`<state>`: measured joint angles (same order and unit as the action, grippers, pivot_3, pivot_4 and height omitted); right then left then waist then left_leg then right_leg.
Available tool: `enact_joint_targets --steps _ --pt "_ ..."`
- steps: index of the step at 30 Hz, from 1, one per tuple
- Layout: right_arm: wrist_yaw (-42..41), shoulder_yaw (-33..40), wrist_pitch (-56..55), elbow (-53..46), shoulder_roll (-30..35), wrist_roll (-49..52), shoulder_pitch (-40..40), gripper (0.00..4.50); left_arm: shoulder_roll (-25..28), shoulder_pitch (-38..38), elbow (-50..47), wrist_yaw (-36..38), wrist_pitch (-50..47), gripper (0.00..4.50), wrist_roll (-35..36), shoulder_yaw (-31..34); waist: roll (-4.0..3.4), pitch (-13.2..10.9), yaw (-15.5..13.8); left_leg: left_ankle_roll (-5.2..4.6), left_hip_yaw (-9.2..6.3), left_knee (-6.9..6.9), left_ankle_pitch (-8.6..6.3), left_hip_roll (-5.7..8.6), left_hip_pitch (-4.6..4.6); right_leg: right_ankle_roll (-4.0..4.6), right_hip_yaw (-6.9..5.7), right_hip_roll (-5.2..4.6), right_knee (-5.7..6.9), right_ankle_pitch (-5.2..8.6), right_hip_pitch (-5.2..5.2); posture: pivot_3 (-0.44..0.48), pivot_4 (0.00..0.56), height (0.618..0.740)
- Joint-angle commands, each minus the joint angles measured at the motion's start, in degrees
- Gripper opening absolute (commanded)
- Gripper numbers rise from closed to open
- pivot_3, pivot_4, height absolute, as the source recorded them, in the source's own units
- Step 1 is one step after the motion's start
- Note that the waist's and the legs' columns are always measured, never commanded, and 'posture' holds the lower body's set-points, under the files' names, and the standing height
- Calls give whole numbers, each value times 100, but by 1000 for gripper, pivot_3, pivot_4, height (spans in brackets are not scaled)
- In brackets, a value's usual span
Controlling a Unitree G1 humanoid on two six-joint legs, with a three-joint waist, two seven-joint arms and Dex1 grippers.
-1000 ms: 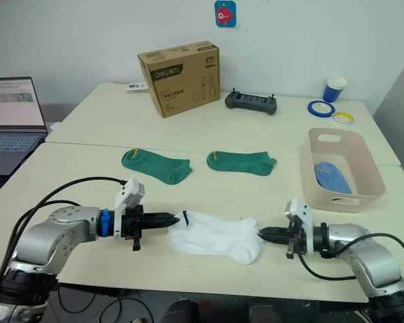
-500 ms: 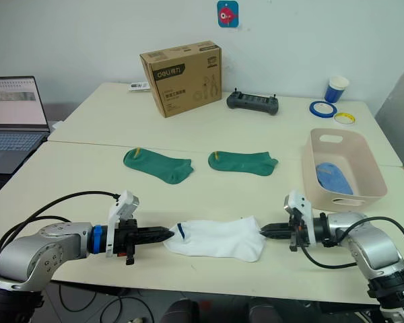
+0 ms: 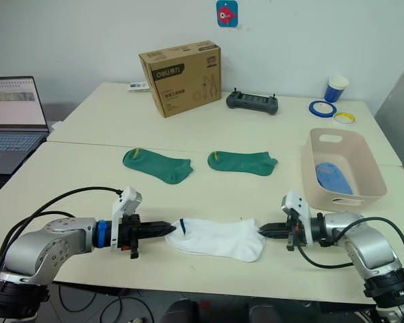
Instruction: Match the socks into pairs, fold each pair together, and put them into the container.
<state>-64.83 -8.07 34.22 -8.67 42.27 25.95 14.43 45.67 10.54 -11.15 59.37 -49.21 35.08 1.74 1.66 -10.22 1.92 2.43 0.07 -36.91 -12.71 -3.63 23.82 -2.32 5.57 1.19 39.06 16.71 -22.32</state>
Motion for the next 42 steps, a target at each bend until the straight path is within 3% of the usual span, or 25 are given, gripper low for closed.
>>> enact_joint_targets --steps 1,41,42 --pt "33 90 -116 -68 -40 -8 22 0 63 48 -47 82 171 38 -61 -45 0 0 -1 0 0 0 0 0 0 0 0 0 0 0 0 0 150 740" --pt "155 216 -261 -104 -184 -69 -57 0 99 -108 -67 298 699 38 -212 -81 0 0 -1 0 0 1 0 -1 0 3 0 0 0 2 -1 0 150 740" --pt "180 243 -289 -112 -192 -73 -71 470 101 -111 -67 323 692 440 -188 -66 0 0 -1 0 0 1 0 -1 0 4 -1 0 0 3 -1 0 150 740"
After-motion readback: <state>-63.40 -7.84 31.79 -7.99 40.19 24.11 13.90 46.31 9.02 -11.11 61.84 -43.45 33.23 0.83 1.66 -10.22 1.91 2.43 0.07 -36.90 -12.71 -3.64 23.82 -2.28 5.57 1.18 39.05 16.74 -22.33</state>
